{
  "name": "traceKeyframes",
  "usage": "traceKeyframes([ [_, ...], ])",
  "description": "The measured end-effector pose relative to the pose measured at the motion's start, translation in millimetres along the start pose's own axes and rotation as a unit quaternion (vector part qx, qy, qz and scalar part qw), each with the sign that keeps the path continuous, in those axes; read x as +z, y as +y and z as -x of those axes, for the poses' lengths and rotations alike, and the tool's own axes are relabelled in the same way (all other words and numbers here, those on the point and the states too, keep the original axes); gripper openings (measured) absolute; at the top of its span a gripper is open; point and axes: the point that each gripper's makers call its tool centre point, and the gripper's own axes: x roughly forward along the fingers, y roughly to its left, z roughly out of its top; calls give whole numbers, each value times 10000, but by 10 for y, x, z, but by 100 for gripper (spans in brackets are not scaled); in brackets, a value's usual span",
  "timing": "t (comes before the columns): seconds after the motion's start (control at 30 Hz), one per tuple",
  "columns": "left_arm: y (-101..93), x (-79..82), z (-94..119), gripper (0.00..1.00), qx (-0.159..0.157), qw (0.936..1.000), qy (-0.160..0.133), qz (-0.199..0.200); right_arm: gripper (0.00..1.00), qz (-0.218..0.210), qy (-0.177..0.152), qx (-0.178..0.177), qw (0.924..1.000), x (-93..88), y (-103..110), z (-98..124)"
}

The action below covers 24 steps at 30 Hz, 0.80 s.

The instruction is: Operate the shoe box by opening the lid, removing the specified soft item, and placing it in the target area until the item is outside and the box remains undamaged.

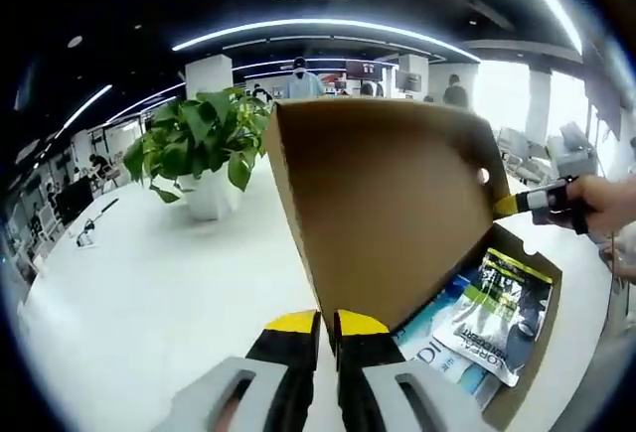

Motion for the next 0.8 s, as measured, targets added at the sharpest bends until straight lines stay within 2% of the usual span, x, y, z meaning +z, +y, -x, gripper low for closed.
traceKeyframes([
  [0.37,91,62,-131,6,98,9999,47,-29,2,-26,101,-13,9999,-23,-15,-77],
  [0.8,165,17,-261,7,155,9996,211,-121,1,-143,215,-80,9996,-99,-35,-130],
])
